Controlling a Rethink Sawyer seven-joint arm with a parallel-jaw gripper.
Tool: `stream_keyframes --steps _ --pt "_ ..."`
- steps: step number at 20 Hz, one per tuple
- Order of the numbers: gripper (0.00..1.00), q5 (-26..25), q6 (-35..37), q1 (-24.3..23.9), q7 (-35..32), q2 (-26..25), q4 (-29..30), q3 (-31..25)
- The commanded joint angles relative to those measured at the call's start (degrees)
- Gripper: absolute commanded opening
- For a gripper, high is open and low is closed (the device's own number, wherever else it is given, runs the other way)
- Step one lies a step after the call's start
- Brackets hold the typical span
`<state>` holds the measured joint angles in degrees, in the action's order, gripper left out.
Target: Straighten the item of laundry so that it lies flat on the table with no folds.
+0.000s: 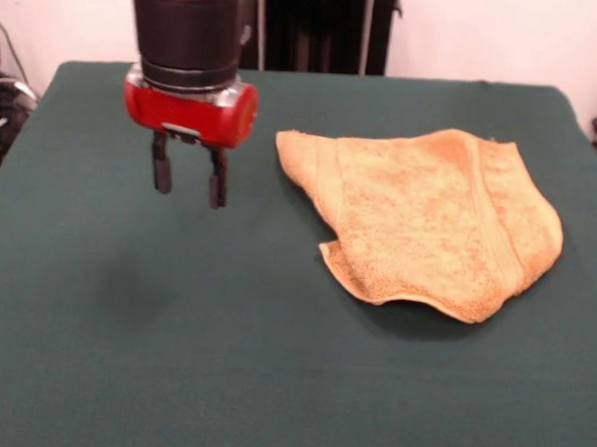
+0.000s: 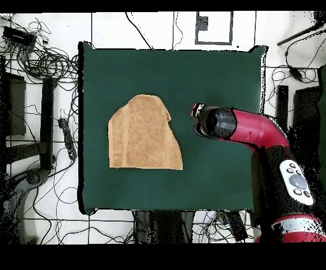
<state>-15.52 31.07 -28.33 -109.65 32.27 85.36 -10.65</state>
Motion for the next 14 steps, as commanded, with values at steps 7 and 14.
stream_keyframes --steps 7,14 --pt "1.0 3.28 7.98 1.17 -2.43 -2.69 0.9 -3.56" --pt "1.0 3.15 7.84 1.57 -2.33 -3.14 1.11 -3.36"
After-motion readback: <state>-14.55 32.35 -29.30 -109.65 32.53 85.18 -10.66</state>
